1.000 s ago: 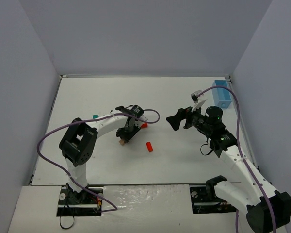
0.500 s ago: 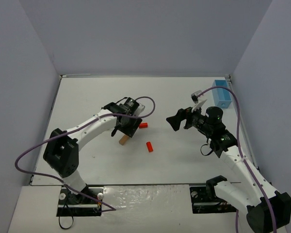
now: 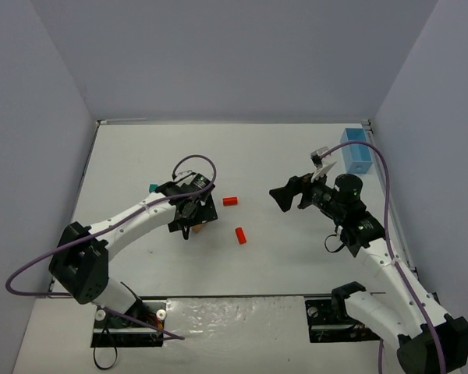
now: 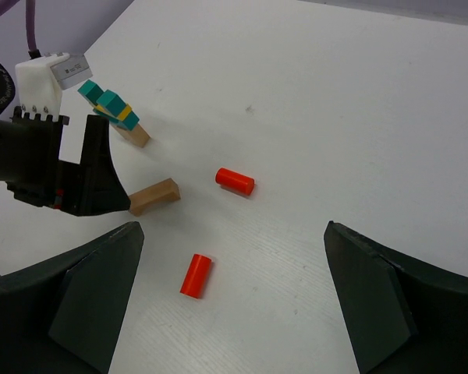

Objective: Build the wood block tower

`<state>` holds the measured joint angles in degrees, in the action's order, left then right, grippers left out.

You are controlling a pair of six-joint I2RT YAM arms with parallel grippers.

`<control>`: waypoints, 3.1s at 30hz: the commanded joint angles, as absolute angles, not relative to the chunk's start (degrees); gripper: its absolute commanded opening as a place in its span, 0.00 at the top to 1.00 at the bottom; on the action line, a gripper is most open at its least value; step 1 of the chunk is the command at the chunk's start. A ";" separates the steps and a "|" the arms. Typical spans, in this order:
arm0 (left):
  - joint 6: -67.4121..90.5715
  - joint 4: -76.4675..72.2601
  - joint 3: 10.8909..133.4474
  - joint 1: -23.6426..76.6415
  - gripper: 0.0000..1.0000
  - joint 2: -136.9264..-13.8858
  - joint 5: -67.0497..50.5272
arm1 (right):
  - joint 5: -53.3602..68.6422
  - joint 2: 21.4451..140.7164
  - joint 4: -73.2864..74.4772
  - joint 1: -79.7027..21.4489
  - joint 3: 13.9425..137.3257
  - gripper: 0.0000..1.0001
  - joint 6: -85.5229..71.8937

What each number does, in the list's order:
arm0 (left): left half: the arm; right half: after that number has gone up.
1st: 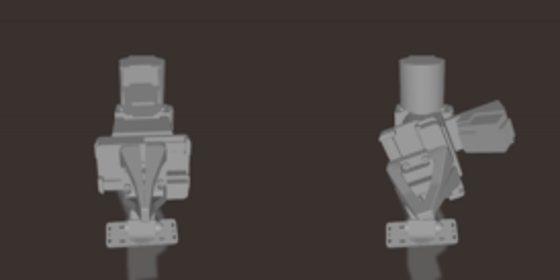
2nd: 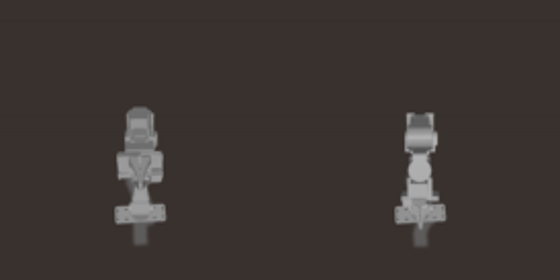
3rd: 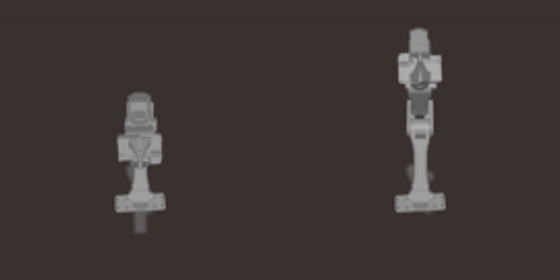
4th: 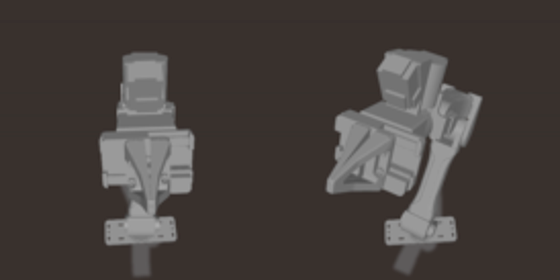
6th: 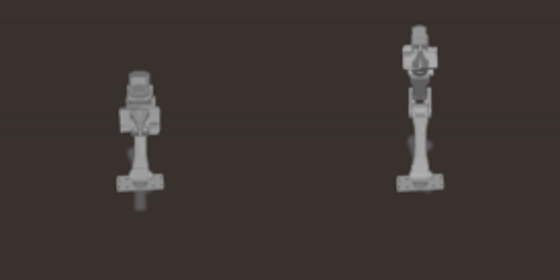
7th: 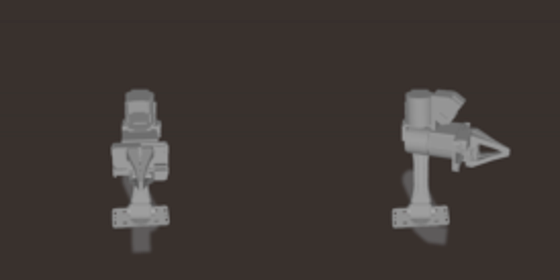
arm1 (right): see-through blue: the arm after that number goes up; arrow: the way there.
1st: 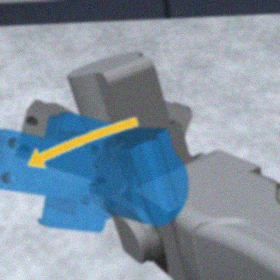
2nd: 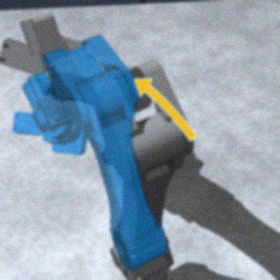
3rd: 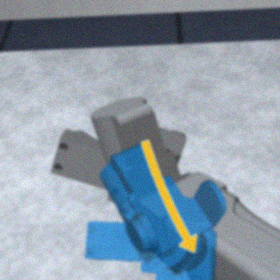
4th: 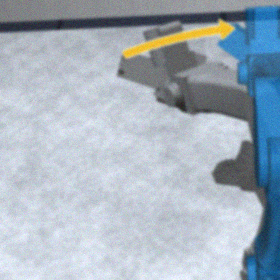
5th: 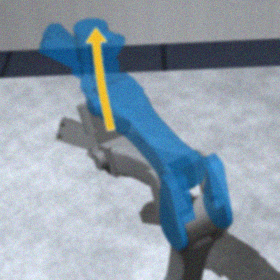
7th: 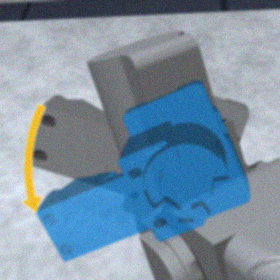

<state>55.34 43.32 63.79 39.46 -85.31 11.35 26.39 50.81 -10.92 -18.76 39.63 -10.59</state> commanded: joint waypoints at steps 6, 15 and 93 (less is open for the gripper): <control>75.50 40.69 67.48 39.77 0.03 -90.76 15.57 | 26.91 47.77 -14.33 -18.28 38.74 0.00 -10.66; 82.51 41.28 67.45 39.76 0.03 -93.10 16.26 | 27.16 47.26 -14.38 -18.28 38.23 0.00 -10.72; 83.80 44.09 72.60 36.57 0.03 -100.98 13.90 | 27.60 44.07 -14.50 -19.60 37.22 0.00 -10.90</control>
<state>82.57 45.44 70.81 37.19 -101.24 14.09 26.85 44.71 -10.80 -19.22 36.94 -10.83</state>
